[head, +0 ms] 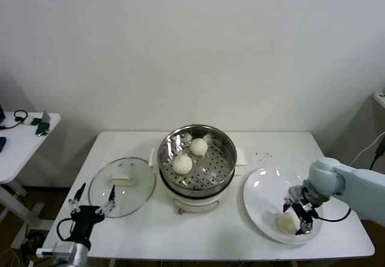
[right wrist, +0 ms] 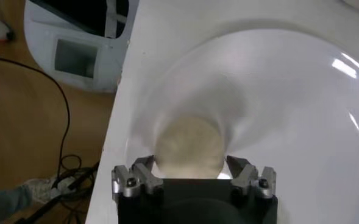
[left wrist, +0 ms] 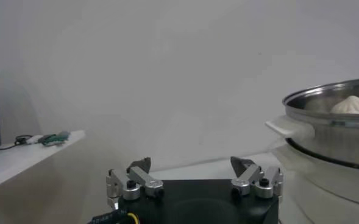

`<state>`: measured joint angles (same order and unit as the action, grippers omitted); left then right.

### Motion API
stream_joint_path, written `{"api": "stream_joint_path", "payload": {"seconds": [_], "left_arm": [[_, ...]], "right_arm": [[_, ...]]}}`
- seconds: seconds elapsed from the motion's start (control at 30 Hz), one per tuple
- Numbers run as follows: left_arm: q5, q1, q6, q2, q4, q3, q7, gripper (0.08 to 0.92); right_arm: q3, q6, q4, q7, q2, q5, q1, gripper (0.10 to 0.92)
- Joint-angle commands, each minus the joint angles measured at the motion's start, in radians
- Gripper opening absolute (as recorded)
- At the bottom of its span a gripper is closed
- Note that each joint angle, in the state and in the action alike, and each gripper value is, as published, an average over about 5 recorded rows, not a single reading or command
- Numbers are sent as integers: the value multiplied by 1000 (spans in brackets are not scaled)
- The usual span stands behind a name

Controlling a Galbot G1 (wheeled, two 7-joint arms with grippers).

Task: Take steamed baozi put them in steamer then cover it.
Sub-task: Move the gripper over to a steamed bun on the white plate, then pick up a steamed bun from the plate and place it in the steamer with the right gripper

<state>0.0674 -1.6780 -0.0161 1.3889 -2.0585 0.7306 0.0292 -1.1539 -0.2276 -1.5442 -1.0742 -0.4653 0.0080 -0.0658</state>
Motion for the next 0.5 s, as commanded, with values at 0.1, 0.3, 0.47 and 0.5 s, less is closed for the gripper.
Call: {"api": "stream_joint_path", "payload": {"seconds": [0.1,0.3,0.47,0.5], "left_arm": [[-1,0,-1,1,1,-1,0,823],[-2,-1,-1,2,0,-1,-1,823],[-1,-4,0,4,-2,2,-1,823],[0,-5,1,4,-2,3,-1,823]], "right_arm": [[4,3,12,-5,-15,-1,11,762],[-3,9,14,-9,-17,1,0,735],[-9,19,10,-14,0,6,-12,720],[-8,21,9,-14,4,10,-13,717]]}}
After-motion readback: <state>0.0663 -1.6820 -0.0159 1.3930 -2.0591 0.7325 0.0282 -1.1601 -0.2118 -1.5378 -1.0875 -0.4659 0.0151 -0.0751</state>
